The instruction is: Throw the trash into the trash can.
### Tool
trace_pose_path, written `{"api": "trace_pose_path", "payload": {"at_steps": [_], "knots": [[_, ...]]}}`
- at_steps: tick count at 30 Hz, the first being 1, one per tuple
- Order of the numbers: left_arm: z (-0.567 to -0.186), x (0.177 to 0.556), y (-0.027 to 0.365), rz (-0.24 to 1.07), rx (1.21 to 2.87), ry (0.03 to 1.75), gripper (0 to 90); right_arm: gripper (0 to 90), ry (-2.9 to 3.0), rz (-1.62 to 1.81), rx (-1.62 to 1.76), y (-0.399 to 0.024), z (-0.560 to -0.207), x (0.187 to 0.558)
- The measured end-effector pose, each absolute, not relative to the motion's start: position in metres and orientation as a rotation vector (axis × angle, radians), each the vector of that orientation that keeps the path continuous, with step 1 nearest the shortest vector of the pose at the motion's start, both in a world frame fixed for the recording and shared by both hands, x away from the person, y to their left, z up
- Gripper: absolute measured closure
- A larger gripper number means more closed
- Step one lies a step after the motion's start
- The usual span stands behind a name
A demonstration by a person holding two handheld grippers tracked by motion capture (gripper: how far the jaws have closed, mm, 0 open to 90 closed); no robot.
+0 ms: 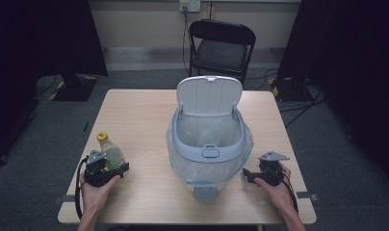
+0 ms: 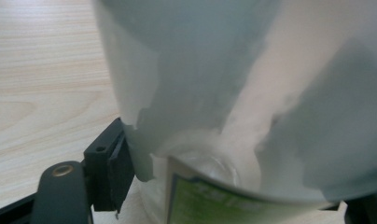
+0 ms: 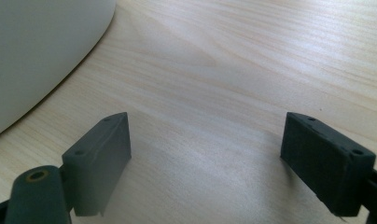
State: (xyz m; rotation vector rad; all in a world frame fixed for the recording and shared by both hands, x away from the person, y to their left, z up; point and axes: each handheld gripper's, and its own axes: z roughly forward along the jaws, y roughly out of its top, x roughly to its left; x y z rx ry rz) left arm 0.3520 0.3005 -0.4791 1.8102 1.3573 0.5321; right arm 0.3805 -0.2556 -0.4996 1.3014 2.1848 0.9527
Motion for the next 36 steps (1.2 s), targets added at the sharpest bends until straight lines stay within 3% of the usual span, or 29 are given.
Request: {"api": "trace_pose_path", "payload": {"at_steps": [19,36], "knots": [[-0.47,0.34,0.307,0.481,1.711,1.317,27.9,14.8,2.185,0.953,1.302,-0.256,-0.5,0.381],[-0.442,0.327,0.276,0.432,1.693,1.15,28.0,14.8,2.185,0.953,1.302,-0.256,-0.5,0.381]]}}
